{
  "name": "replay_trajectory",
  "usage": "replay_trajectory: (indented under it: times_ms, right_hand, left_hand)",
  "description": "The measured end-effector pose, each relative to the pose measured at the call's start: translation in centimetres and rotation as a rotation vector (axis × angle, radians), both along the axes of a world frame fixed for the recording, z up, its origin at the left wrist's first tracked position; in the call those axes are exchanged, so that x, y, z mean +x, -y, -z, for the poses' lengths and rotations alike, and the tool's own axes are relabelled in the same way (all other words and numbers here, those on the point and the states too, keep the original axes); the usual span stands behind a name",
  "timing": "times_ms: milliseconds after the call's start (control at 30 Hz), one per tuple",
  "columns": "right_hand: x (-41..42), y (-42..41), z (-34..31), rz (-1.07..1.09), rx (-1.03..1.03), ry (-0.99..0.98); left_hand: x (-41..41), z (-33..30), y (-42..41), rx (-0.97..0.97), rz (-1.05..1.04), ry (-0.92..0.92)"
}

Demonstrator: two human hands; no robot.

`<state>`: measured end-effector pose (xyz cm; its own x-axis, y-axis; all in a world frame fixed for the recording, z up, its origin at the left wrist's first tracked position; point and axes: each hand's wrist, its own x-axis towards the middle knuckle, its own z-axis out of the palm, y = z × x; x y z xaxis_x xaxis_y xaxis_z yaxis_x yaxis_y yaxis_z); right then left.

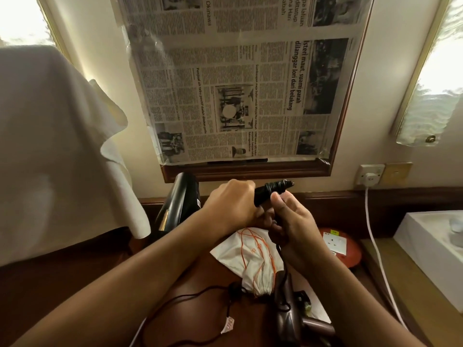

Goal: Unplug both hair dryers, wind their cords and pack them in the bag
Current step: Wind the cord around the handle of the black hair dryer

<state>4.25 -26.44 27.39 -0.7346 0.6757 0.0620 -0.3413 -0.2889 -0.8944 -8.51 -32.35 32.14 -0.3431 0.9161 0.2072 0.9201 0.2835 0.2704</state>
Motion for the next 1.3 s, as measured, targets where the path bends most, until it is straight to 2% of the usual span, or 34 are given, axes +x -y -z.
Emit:
replay_trajectory:
  times_ms: [200, 333, 433, 600, 700, 800, 833, 867, 933, 1000, 1033, 1100, 1300]
  right_hand:
    - [0.3, -1.4, -1.3, -0.113, 0.055, -0.138]
    - [0.3, -1.5, -1.3, -0.061, 0.198, -0.115]
    - [-0.2, -1.6, -0.6, -0.054, 0.176, -0.163]
    - [0.0, -2.0, 0.2, -0.072, 0.128, -0.182]
    - [0.2, -2.4, 0.8, -0.051, 0.102, -0.180]
    - [0.3, -2.3, 1.2, 0.004, 0.082, -0.176]
    - [0.3, -2.3, 1.4, 0.018, 0.063, -0.171]
    - [0.3, -2.3, 1.5, 0.027, 0.044, -0.165]
    - [0.1, -2.2, 1.9, 0.034, 0.015, -0.154]
    - [-0.3, -1.9, 2.2, 0.044, -0.015, -0.150]
    - [-0.5, -1.8, 2.5, 0.049, -0.028, -0.146]
    - [-0.8, -1.7, 3.0, 0.065, -0.045, -0.140]
    - [-0.8, -1.6, 3.6, 0.057, -0.059, -0.127]
  left_hand:
    - [0.0, -1.3, 0.8, 0.017, 0.112, 0.071]
    - [-0.3, -1.9, 1.3, -0.004, 0.173, 0.109]
    - [-0.7, -2.0, 1.6, -0.009, 0.208, 0.148]
    - [-2.0, -0.8, 3.5, -0.034, 0.219, 0.378]
    - [-3.3, 1.5, 5.2, 0.158, 0.084, 0.480]
    - [-4.5, 4.5, 6.7, 0.454, -0.189, 0.523]
    - [-4.6, 5.3, 7.0, 0.532, -0.299, 0.614]
    - [-4.7, 6.2, 7.3, 0.582, -0.412, 0.780]
    - [-4.8, 7.9, 7.7, 0.555, -0.568, 1.295]
    - [-5.0, 9.8, 8.1, 0.466, -0.516, 1.796]
    - [-4.9, 10.3, 8.4, 0.447, -0.466, 1.925]
    - [-5.0, 10.8, 8.7, 0.471, -0.403, 1.993]
    - [-5.4, 9.9, 9.3, 0.501, -0.426, 1.904]
